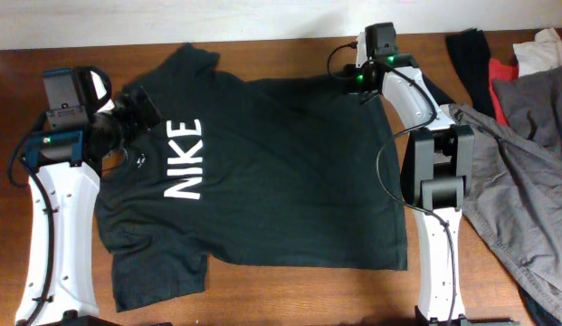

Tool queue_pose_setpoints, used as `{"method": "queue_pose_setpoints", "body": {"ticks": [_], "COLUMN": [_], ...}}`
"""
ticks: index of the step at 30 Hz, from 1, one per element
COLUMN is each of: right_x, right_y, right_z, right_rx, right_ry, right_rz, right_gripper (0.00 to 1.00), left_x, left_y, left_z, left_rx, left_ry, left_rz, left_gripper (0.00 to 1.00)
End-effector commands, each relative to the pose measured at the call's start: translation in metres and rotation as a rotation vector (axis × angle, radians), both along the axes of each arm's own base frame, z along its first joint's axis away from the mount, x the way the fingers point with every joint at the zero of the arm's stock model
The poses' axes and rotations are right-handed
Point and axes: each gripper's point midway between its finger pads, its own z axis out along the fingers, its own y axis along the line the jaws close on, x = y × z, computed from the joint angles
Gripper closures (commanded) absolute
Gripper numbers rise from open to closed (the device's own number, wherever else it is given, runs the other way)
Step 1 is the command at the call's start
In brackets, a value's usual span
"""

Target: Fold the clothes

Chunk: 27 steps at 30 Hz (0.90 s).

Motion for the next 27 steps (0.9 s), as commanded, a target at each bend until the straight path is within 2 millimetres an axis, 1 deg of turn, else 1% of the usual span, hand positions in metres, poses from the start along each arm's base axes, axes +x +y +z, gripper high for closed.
{"method": "queue_pose_setpoints", "body": {"ticks": [1,6,9,10,16,18,22,26,27], "right_x": [0.002,0.001,-0.002,-0.003,-0.003,0.0,0.007,0.011,0.013], "right_y": [0.004,-0.016,-0.034,-0.04,-0.069,-0.076,-0.089,-0.097,-0.096], "right_z": [-0.009,-0.023,-0.036,-0.043,-0.068,-0.069,-0.066,-0.063,-0.062], "right_rx": [-0.04,-0.136,-0.199,-0.215,-0.216,-0.214,-0.223,-0.219,-0.213], "right_ry": [-0.003,0.014,0.038,0.048,0.071,0.06,0.031,0.01,0.005], "right_rz": [0.002,-0.056,-0.098,-0.11,-0.155,-0.162,-0.191,-0.206,-0.204], "right_gripper": [0.96,0.96,0.96,0.96,0.96,0.96,0.96,0.96,0.96], "left_x": [0.003,0.003,0.003,0.003,0.003,0.003,0.003,0.003,0.003], "left_y": [0.0,0.0,0.0,0.0,0.0,0.0,0.0,0.0,0.0], "left_z": [0.006,0.006,0.006,0.006,0.006,0.006,0.006,0.006,0.006], "left_rx": [0.011,0.011,0.011,0.011,0.011,0.011,0.011,0.011,0.011], "left_ry": [-0.015,-0.015,-0.015,-0.015,-0.015,-0.015,-0.015,-0.015,-0.015], "left_rz": [-0.007,-0.007,-0.007,-0.007,-0.007,-0.007,-0.007,-0.007,-0.007], "left_gripper": [0.01,0.01,0.01,0.01,0.01,0.01,0.01,0.01,0.01]}}
